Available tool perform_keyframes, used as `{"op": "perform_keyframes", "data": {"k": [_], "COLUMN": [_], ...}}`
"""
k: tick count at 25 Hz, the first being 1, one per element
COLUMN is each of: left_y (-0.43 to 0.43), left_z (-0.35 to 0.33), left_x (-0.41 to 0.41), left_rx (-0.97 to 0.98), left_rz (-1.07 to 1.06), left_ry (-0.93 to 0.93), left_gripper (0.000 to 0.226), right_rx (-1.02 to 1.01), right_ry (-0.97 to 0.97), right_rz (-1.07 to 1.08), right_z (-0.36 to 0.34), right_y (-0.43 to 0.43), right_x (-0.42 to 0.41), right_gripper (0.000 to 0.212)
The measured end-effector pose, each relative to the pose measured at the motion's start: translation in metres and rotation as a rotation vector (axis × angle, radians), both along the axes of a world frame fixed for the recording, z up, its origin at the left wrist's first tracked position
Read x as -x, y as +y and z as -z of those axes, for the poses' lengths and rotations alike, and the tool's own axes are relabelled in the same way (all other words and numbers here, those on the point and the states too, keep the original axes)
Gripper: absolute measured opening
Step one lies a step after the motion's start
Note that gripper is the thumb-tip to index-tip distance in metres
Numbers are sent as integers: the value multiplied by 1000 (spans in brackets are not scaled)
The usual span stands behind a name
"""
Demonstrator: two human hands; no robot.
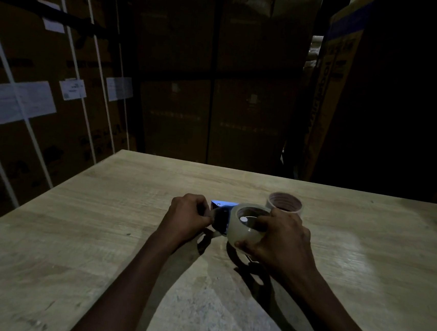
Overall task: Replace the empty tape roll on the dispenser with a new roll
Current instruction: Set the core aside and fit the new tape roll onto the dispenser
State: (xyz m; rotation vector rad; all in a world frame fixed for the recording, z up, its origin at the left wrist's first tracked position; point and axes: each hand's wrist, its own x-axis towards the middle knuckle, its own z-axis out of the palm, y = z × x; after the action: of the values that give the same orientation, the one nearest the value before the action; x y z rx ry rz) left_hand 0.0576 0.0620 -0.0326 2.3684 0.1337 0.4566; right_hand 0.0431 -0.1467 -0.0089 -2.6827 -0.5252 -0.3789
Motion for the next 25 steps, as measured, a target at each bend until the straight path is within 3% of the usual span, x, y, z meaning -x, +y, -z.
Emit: {"op": "perform_keyframes", "data": {"k": [4,9,19,25], "left_y": [5,4,-1,3], "left_z": [-3,-2,-7,-4], "left_x": [-1,0,3,4], "left_rx": [37,-90,-18,-94], "left_rz": [12,79,76,76], "left_ry": [54,159,101,142], "left_gripper": [9,13,14,11], "right_rx": [-58,107,78,126], "right_ry": [5,91,89,43], "right_rz": [-36,-17,22,35], "right_z": [0,6,11,11], "right_y": [-1,-1,-1,0], "right_x": [-1,0,-1,0], "right_gripper": [53,48,60,53]}}
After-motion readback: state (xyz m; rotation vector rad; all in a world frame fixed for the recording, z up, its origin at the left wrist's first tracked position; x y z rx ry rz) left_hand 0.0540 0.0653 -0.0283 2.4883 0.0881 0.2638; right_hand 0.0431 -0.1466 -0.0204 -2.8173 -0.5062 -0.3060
